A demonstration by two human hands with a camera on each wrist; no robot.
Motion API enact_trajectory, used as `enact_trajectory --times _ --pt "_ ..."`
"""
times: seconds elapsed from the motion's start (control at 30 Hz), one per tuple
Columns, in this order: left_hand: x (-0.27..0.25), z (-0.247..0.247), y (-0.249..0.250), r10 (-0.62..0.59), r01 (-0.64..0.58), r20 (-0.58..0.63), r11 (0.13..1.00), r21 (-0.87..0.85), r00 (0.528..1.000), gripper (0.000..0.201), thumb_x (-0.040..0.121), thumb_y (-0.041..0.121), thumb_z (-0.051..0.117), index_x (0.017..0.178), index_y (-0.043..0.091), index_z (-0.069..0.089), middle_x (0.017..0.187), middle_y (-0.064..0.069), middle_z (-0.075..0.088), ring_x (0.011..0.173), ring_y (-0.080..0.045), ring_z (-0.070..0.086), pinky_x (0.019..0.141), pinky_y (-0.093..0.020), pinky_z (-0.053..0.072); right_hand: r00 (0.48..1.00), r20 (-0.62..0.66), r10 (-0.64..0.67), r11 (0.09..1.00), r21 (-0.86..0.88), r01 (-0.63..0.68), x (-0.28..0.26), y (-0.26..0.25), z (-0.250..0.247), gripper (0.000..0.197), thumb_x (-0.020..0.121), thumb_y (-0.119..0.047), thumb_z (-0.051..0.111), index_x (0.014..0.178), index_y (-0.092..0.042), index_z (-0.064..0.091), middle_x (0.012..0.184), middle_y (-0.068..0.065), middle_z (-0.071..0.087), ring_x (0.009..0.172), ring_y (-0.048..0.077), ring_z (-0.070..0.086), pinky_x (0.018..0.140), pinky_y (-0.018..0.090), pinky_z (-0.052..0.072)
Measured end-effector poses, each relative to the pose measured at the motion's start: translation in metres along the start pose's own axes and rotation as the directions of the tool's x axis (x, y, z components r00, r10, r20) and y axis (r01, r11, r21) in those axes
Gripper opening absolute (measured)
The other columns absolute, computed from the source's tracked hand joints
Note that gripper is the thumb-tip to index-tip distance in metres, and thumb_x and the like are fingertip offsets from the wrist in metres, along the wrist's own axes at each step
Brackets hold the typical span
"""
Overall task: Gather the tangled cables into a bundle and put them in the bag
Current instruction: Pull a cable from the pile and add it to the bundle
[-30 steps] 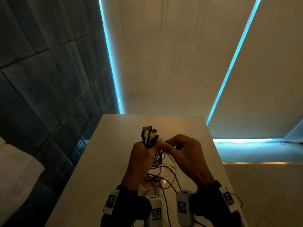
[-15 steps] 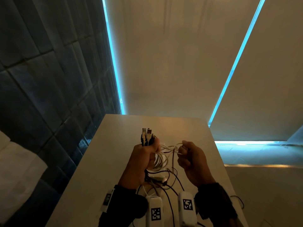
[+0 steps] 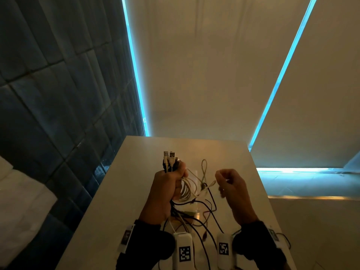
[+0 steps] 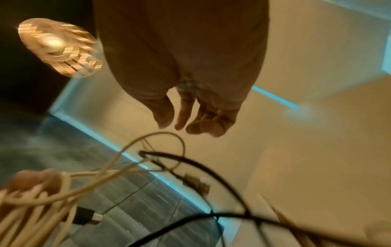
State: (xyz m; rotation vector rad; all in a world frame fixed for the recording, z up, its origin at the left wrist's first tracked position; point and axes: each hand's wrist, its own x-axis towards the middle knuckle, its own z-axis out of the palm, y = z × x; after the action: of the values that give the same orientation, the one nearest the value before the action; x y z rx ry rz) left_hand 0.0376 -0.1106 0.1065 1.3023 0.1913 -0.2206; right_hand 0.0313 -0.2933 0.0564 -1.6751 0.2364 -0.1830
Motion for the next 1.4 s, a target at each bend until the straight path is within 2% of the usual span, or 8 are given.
enact_trajectory --times 0.1,0.23,0.37,0.6,0.77,1.1,1.27,1.4 --pt "0.002 -0.003 0.000 0.023 -0.023 -0.061 1.000 -0.001 0.998 0.033 0.092 0.028 0.058 0.065 0.010 0.061 0.042 0.007 0.030 0.032 -0.005 0.023 0.034 -0.015 0.020 0.940 -0.028 -0.340 0.918 -0.227 0.325 -0.010 -0.026 -0.006 0.008 0.088 -0.024 0.065 0.089 -0.018 0.060 0.091 -0.006 0.062 0.079 0.006 0.057 0.065 0.011 0.047" --pt "0.002 0.001 0.002 0.031 -0.033 -0.052 0.999 -0.033 0.998 0.030 0.093 0.029 0.056 0.071 0.008 0.059 0.043 0.007 0.029 0.032 -0.005 0.023 0.033 -0.016 0.020 0.878 0.385 -0.283 0.809 -0.396 0.435 -0.019 -0.028 0.005 0.021 0.075 -0.049 0.069 0.089 -0.034 0.064 0.094 -0.022 0.061 0.086 0.002 0.054 0.067 0.011 0.042" --pt "-0.002 0.002 0.008 0.059 -0.062 -0.051 0.996 -0.068 0.997 0.030 0.094 0.024 0.054 0.073 0.004 0.058 0.038 0.010 0.034 0.028 -0.002 0.029 0.031 -0.012 0.024 0.846 0.418 -0.331 0.772 -0.395 0.498 -0.018 -0.005 0.016 0.006 0.079 -0.032 0.075 0.078 -0.030 0.069 0.086 -0.019 0.066 0.084 0.004 0.050 0.067 0.013 0.035" --pt "0.005 -0.021 0.000 0.086 -0.075 -0.157 0.994 0.075 0.984 0.034 0.092 0.037 0.058 0.080 0.010 0.075 0.046 0.007 0.026 0.039 -0.006 0.023 0.039 -0.019 0.021 0.977 -0.063 -0.205 0.967 0.144 0.212 -0.009 -0.005 -0.006 0.025 0.096 -0.016 0.051 0.080 -0.006 0.068 0.069 -0.005 0.065 0.067 0.012 0.053 0.062 0.021 0.043" --pt "0.009 -0.027 0.006 0.092 -0.104 -0.208 0.993 -0.050 0.974 0.029 0.092 0.030 0.058 0.079 0.007 0.071 0.043 0.008 0.030 0.036 -0.003 0.023 0.036 -0.018 0.019 0.981 -0.009 0.196 0.710 0.691 -0.135 0.013 0.008 -0.040 0.029 0.100 -0.020 0.040 0.076 -0.011 0.052 0.047 -0.003 0.042 0.049 0.012 0.047 0.065 0.029 0.039" --pt "0.006 -0.033 0.008 0.108 -0.127 -0.236 0.990 -0.068 0.966 0.027 0.090 0.031 0.061 0.077 0.008 0.069 0.042 0.009 0.028 0.034 -0.003 0.022 0.036 -0.016 0.016 0.926 -0.141 0.349 0.654 0.745 -0.133 0.039 0.055 -0.085 0.027 0.101 -0.019 0.041 0.075 -0.014 0.049 0.040 -0.011 0.025 0.031 0.004 0.022 0.032 0.016 0.018" --pt "0.007 -0.052 0.019 0.129 -0.179 -0.327 0.976 -0.126 0.936 0.025 0.089 0.030 0.062 0.071 0.013 0.069 0.043 0.008 0.029 0.032 -0.003 0.023 0.035 -0.016 0.017 0.857 -0.402 0.321 0.922 0.340 -0.186 0.037 0.069 -0.110 0.020 0.096 -0.026 0.055 0.079 -0.016 0.060 0.047 -0.009 0.038 0.039 0.005 0.031 0.034 0.015 0.025" --pt "0.004 -0.048 0.025 0.155 -0.208 -0.298 0.966 -0.155 0.942 0.027 0.090 0.032 0.059 0.071 0.015 0.067 0.044 0.008 0.031 0.033 -0.002 0.025 0.037 -0.017 0.019 0.857 -0.486 0.170 0.983 0.149 -0.111 0.033 0.083 -0.097 0.025 0.094 -0.032 0.059 0.081 -0.013 0.069 0.052 0.001 0.035 0.043 0.014 0.028 0.046 0.022 0.026"
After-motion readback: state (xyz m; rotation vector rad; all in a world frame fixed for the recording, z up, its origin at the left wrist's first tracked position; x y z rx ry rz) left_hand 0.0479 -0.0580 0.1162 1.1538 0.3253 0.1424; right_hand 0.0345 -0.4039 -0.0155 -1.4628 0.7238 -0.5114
